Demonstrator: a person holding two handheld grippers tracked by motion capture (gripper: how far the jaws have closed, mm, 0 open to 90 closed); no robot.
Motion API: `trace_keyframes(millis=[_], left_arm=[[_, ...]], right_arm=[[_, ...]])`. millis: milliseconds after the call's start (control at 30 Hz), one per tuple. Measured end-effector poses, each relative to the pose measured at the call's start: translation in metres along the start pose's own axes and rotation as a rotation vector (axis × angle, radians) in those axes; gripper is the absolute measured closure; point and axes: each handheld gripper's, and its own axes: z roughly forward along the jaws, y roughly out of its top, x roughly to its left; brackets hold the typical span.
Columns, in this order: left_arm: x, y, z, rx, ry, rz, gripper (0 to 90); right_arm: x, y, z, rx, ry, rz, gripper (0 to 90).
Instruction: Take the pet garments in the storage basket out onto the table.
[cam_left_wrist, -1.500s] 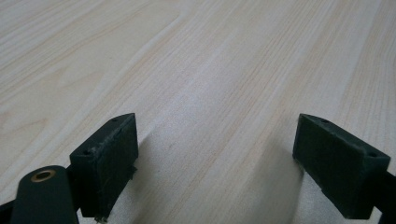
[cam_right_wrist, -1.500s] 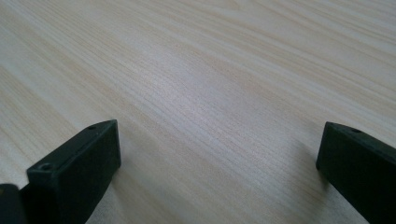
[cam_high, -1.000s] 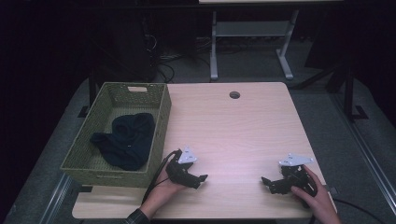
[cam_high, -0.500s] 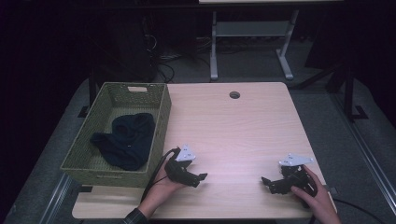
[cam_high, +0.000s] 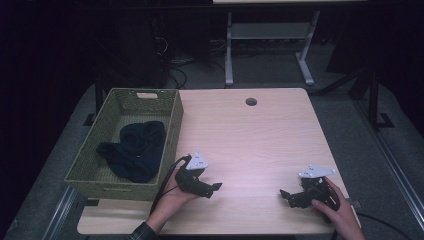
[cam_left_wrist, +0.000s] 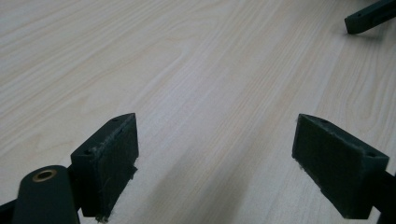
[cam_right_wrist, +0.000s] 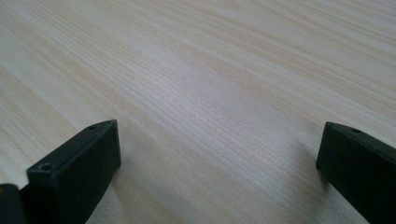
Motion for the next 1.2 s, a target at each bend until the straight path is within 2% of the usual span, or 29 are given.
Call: trace_keyframes(millis=[267, 400, 500, 600, 767, 967, 1067, 1133, 1200], left_arm=[[0.002, 0.003, -0.004, -0.016, 0.002, -0.008, 14.1], [0.001, 0.005, -0.006, -0.015, 0.000, 0.002, 14.1], [0.001, 0.007, -0.007, -0.028, -0.004, -0.013, 14.1], [0.002, 0.008, -0.009, -0.021, -0.011, -0.007, 14.1], [0.002, 0.012, -0.013, -0.041, -0.014, -0.018, 14.1], [0.002, 0.014, -0.015, -0.034, -0.018, -0.009, 14.1], [0.002, 0.016, -0.016, -0.040, -0.023, -0.020, 14.1], [0.003, 0.018, -0.018, -0.039, -0.023, -0.009, 14.1], [0.002, 0.019, -0.019, -0.047, -0.023, -0.023, 14.1]], right_arm=[[0.000, 0.000, 0.000, 0.000, 0.000, -0.001, 0.0], [0.000, 0.000, 0.000, 0.000, 0.000, -0.001, 0.0], [0.000, 0.000, 0.000, 0.000, 0.000, -0.001, 0.0], [0.000, 0.000, 0.000, 0.000, 0.000, 0.000, 0.0], [0.000, 0.000, 0.000, 0.000, 0.000, -0.001, 0.0], [0.000, 0.000, 0.000, 0.000, 0.000, 0.000, 0.0], [0.000, 0.000, 0.000, 0.000, 0.000, -0.001, 0.0], [0.000, 0.000, 0.000, 0.000, 0.000, -0.001, 0.0], [0.000, 0.000, 0.000, 0.000, 0.000, -0.001, 0.0]])
